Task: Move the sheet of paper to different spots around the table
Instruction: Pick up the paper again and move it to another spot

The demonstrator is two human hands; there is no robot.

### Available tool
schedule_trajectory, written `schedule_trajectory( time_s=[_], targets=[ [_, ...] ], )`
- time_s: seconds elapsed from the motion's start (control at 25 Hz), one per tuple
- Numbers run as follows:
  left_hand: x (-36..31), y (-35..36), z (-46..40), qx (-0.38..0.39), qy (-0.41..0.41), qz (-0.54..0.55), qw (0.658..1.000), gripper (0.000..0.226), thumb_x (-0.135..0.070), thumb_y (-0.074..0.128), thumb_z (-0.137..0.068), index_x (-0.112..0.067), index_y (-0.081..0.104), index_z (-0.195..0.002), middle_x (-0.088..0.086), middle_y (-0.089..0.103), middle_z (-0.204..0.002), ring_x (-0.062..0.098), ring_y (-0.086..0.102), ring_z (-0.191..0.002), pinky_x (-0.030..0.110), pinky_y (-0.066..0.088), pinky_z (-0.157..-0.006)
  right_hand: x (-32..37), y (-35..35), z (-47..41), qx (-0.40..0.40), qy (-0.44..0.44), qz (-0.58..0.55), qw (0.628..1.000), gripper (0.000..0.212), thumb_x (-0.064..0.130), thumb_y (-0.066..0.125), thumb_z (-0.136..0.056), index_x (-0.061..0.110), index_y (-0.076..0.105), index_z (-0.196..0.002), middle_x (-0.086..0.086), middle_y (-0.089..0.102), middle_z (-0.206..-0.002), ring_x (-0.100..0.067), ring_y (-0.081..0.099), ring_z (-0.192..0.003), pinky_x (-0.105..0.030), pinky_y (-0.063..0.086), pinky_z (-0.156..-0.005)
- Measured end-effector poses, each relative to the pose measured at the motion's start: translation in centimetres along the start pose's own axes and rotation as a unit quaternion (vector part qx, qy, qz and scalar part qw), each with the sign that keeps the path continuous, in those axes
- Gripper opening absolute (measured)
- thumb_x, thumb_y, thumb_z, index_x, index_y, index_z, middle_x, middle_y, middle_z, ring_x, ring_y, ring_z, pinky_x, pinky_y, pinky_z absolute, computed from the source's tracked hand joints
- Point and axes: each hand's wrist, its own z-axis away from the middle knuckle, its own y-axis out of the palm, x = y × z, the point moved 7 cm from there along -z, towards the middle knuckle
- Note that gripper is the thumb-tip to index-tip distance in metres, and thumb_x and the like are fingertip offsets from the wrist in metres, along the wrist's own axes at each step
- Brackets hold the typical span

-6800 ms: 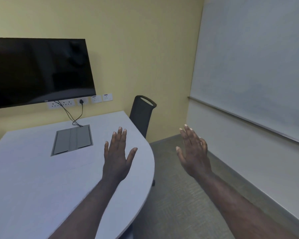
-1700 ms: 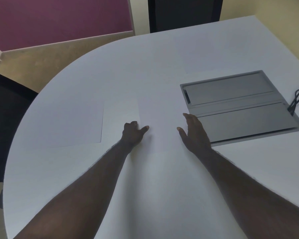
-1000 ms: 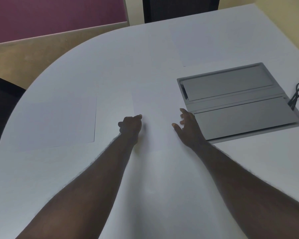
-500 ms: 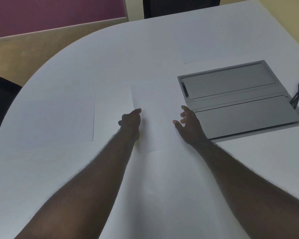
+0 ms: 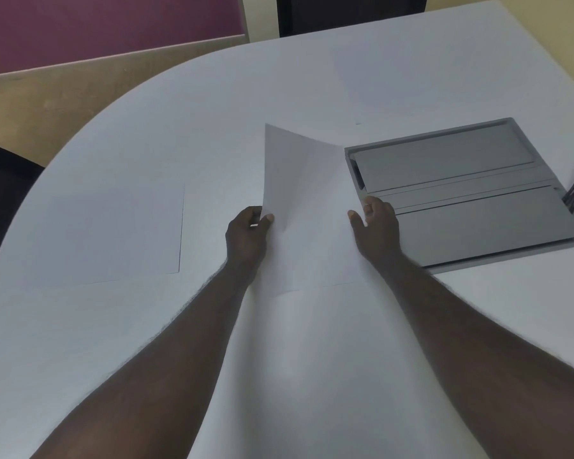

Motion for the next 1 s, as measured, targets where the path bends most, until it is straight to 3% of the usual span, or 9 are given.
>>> schedule_trajectory(
  time_s=[0.12,0.2,0.32,0.4,0.48,0.56,0.84,1.0],
  targets=[
    [0.5,-0.7,0.5,0.013,0.014,0.082,0.996,0.01,-0.027,0.063,-0.089,-0.035,0.069,-0.088,-0.014,0.072,-0.087,0.005,0.066,-0.074,0.022,0.052,-0.066,-0.3,0.3,-1.3,0.04,0.063,0.018,0.997,0.029,0.034,0.059,-0.093,0.006,0.061,-0.102,-0.017,0.06,-0.107,-0.034,0.053,-0.111,-0.037,0.04,-0.094],
    [0.8,-1.1,0.6,0.017,0.007,0.127,0.992,0.009,-0.025,0.064,-0.09,-0.032,0.07,-0.091,-0.012,0.073,-0.089,0.007,0.067,-0.081,0.023,0.054,-0.072,-0.8,0.9,-1.7,0.085,0.124,-0.038,0.988,0.036,0.039,0.059,-0.092,0.004,0.065,-0.093,-0.021,0.063,-0.103,-0.031,0.058,-0.098,-0.037,0.043,-0.084],
    [0.9,-1.6,0.9,0.011,-0.007,0.169,0.985,0.009,-0.022,0.063,-0.092,-0.026,0.069,-0.095,-0.01,0.074,-0.092,0.01,0.068,-0.087,0.028,0.054,-0.082,-0.2,1.3,-1.2,0.11,0.153,-0.167,0.968,0.044,0.031,0.063,-0.091,-0.013,0.062,-0.091,-0.031,0.061,-0.086,-0.019,0.05,-0.075,-0.03,0.036,-0.07],
    [1.1,-2.2,1.1,-0.005,-0.029,0.18,0.983,0.008,-0.022,0.063,-0.092,-0.025,0.069,-0.094,-0.012,0.073,-0.085,0.011,0.067,-0.084,0.032,0.054,-0.083,0.5,0.5,-0.9,0.085,0.138,-0.204,0.966,0.032,0.024,0.064,-0.091,-0.003,0.061,-0.075,-0.012,0.053,-0.067,-0.015,0.045,-0.062,-0.027,0.034,-0.061],
    [1.1,-2.8,1.6,-0.012,-0.048,0.181,0.982,0.008,-0.024,0.064,-0.091,-0.021,0.07,-0.095,-0.007,0.072,-0.088,0.015,0.066,-0.084,0.037,0.053,-0.086,1.3,-0.5,-0.4,0.066,0.102,-0.197,0.973,0.025,0.021,0.064,-0.09,0.008,0.059,-0.07,-0.001,0.047,-0.063,-0.011,0.039,-0.056,-0.026,0.033,-0.055],
    [0.4,-3.3,2.5,-0.021,-0.055,0.178,0.982,0.011,-0.024,0.065,-0.09,-0.017,0.07,-0.097,0.0,0.072,-0.094,0.019,0.065,-0.086,0.038,0.053,-0.086,2.3,-1.9,0.3,0.042,0.062,-0.173,0.982,0.024,0.021,0.066,-0.09,0.009,0.059,-0.071,0.002,0.045,-0.06,-0.008,0.038,-0.054,-0.022,0.032,-0.053],
    [-4.1,-5.7,7.3,-0.051,-0.039,0.186,0.98,0.019,-0.026,0.067,-0.089,-0.009,0.069,-0.098,-0.002,0.071,-0.091,0.012,0.063,-0.077,0.021,0.051,-0.066,6.0,-7.5,3.0,0.0,0.016,-0.179,0.984,0.029,0.025,0.065,-0.09,-0.003,0.069,-0.085,-0.015,0.062,-0.076,-0.02,0.054,-0.074,-0.035,0.045,-0.07],
    [-7.5,-7.9,11.0,-0.046,-0.016,0.195,0.98,0.014,-0.029,0.068,-0.088,-0.014,0.069,-0.087,-0.001,0.069,-0.088,0.012,0.061,-0.073,0.024,0.049,-0.066,8.6,-11.2,5.6,-0.02,0.003,-0.208,0.978,0.029,0.026,0.064,-0.091,-0.001,0.07,-0.084,-0.013,0.068,-0.079,-0.019,0.057,-0.075,-0.039,0.051,-0.075]
  ],
)
